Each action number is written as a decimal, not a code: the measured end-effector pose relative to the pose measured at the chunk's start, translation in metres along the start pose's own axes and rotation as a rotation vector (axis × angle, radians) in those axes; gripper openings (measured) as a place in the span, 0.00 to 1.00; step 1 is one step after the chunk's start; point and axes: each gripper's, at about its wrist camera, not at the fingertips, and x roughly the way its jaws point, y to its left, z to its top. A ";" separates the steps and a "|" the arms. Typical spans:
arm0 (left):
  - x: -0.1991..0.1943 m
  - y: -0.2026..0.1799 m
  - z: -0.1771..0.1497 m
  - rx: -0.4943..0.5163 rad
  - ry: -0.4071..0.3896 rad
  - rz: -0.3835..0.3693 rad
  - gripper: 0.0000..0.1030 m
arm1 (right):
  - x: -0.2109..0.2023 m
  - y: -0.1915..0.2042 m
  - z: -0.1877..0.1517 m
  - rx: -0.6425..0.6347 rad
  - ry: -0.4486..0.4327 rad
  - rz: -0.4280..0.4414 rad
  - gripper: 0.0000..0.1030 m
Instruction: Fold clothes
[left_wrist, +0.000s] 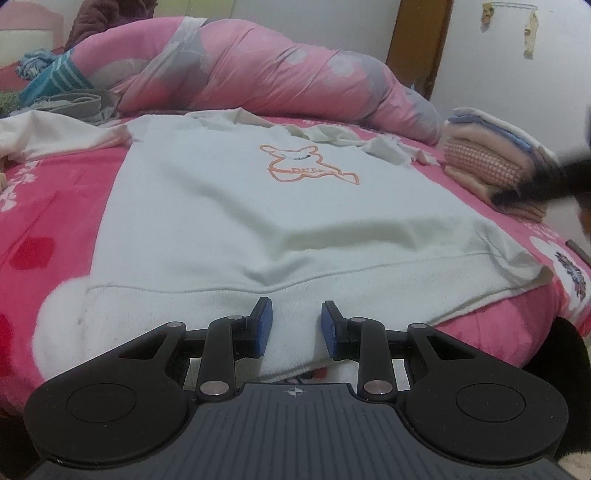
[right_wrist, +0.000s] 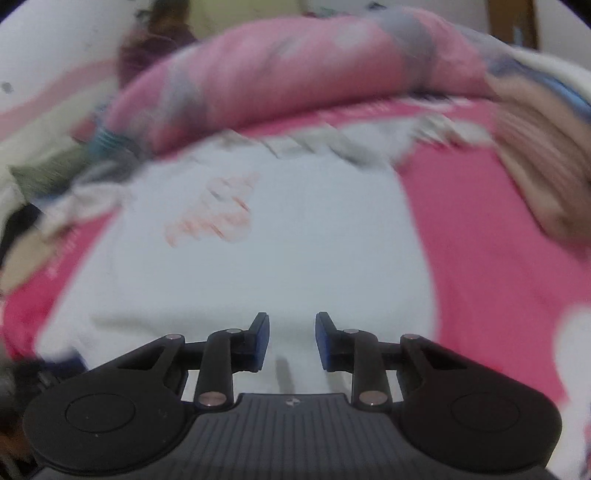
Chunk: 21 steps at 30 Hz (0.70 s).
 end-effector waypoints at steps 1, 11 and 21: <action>0.000 -0.001 0.000 0.007 0.000 0.002 0.29 | 0.012 0.006 0.015 -0.014 0.009 0.030 0.28; -0.003 0.007 -0.005 0.016 0.000 -0.032 0.29 | 0.158 -0.011 0.085 -0.082 0.152 -0.119 0.04; -0.004 0.013 -0.006 0.021 0.000 -0.068 0.29 | 0.197 0.067 0.068 -0.235 0.375 0.116 0.09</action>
